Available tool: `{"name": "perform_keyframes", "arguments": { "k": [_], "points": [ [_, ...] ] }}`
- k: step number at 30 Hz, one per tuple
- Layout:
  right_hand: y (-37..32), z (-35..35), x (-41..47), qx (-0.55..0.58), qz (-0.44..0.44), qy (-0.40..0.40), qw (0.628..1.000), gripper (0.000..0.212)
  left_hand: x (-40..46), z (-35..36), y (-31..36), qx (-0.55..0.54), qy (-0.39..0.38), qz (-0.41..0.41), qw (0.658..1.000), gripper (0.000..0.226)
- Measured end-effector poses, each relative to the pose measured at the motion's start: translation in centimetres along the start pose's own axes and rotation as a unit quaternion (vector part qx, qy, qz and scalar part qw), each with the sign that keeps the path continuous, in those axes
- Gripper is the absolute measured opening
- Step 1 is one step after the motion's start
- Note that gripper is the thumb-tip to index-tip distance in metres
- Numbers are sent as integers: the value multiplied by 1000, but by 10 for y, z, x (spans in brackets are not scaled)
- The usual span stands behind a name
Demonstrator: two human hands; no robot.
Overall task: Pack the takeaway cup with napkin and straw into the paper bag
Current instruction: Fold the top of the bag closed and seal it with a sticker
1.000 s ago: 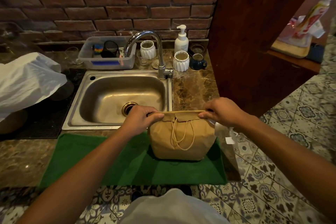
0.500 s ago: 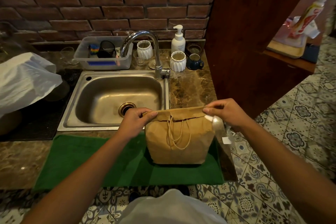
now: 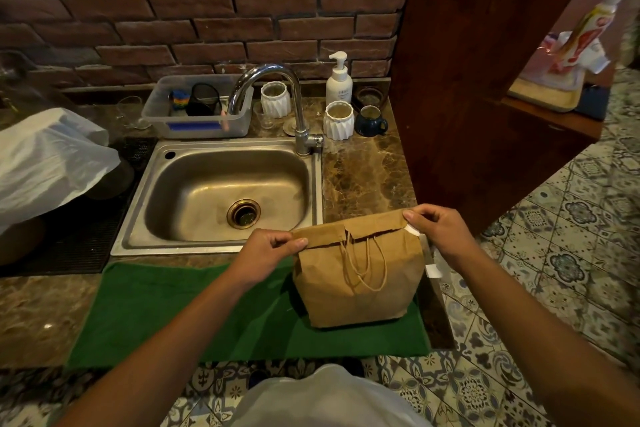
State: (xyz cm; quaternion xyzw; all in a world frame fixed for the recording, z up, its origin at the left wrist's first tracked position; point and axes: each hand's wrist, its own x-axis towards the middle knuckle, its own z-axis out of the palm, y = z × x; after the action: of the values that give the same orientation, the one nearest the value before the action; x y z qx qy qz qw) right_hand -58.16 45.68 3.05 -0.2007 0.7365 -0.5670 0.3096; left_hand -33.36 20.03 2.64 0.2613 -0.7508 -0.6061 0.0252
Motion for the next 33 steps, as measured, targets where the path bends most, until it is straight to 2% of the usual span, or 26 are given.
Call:
{"name": "perform_keyframes", "arguments": {
  "k": [4, 8, 12, 14, 17, 19, 22, 24, 29, 33],
  "points": [
    [-5, -3, 1, -59, -14, -36, 997, 8, 0, -4, -3, 74, 25, 10, 997, 19],
    [-23, -7, 7, -179, -59, -99, 977, 10, -2, -3, -2, 79, 37, 28, 996, 22],
    [-45, 13, 17, -363, -110, -178, 908, 19, -3, -1, 3, 85, 18, 31, 996, 18],
    [-51, 22, 21, -398, -123, -193, 888, 18, -2, -4, 7, 85, -1, 28, 996, 14],
    [-51, 27, 19, -395, -151, -187, 887, 17, 2, -10, 19, 84, -34, 30, 995, 18],
    [-49, 30, 16, -386, -161, -179, 891, 17, 13, -6, 34, 134, -58, 42, 988, 20],
    [-49, 32, 14, -392, -172, -167, 888, 19, 33, 14, 59, 309, -100, 129, 937, 36],
    [-48, 31, 13, -398, -175, -158, 887, 20, 42, 25, 65, 375, -105, 168, 906, 35],
    [-38, 25, 2, -384, -153, -135, 901, 21, 46, 34, 60, 363, -104, 193, 905, 26],
    [-34, 17, -1, -374, -126, -93, 914, 24, 48, 34, 67, 366, -103, 172, 909, 26]
  ]
}}
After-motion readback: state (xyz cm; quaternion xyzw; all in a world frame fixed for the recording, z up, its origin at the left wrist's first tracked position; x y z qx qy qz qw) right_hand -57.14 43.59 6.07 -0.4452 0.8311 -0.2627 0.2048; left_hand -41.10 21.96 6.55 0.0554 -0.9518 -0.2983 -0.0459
